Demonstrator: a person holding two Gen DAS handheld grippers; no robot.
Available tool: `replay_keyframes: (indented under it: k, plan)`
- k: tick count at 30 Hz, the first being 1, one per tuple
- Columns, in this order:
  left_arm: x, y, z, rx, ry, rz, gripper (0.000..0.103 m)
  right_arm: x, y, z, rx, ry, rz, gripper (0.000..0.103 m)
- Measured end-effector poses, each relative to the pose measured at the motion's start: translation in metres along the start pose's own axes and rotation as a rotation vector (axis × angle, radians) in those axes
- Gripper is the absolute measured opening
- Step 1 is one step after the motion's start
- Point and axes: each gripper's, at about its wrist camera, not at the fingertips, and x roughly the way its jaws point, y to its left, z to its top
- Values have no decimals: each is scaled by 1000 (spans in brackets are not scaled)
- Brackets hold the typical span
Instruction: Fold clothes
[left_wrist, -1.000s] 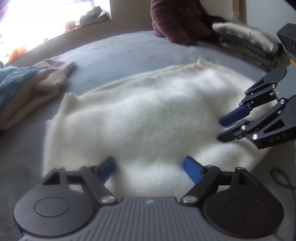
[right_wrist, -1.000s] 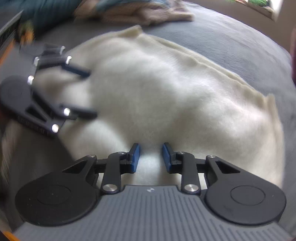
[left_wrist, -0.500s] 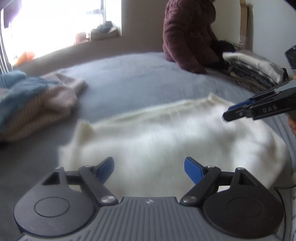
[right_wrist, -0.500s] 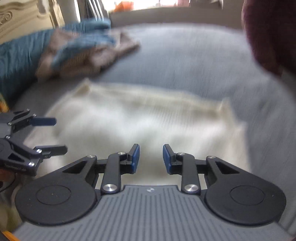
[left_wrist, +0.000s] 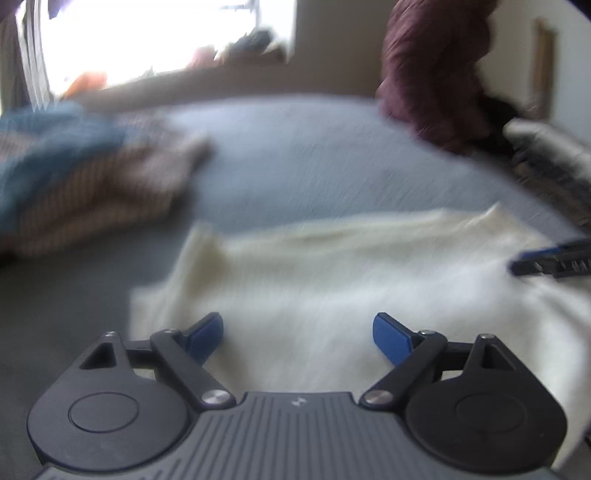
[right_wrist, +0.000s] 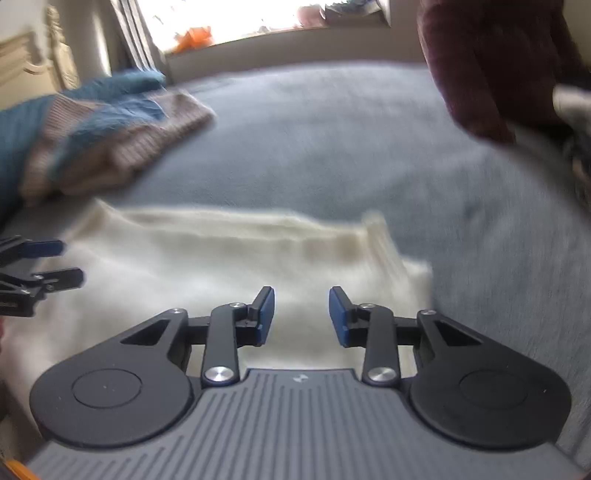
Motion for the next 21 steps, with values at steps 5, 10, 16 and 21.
replay_keyframes:
  k: [5, 10, 16, 21]
  plan:
    - [-2, 1, -4, -27, -2, 19, 91, 5, 1, -11, -27, -19, -12, 34]
    - [-4, 0, -3, -48, 16, 34, 92, 2, 3, -6, -25, 8, -24, 40]
    - [-15, 1, 2, -55, -31, 37, 96, -12, 15, 2, -26, -49, 7, 40]
    - [-8, -4, 2, -46, 15, 70, 96, 3, 28, -9, -109, 16, 7, 40]
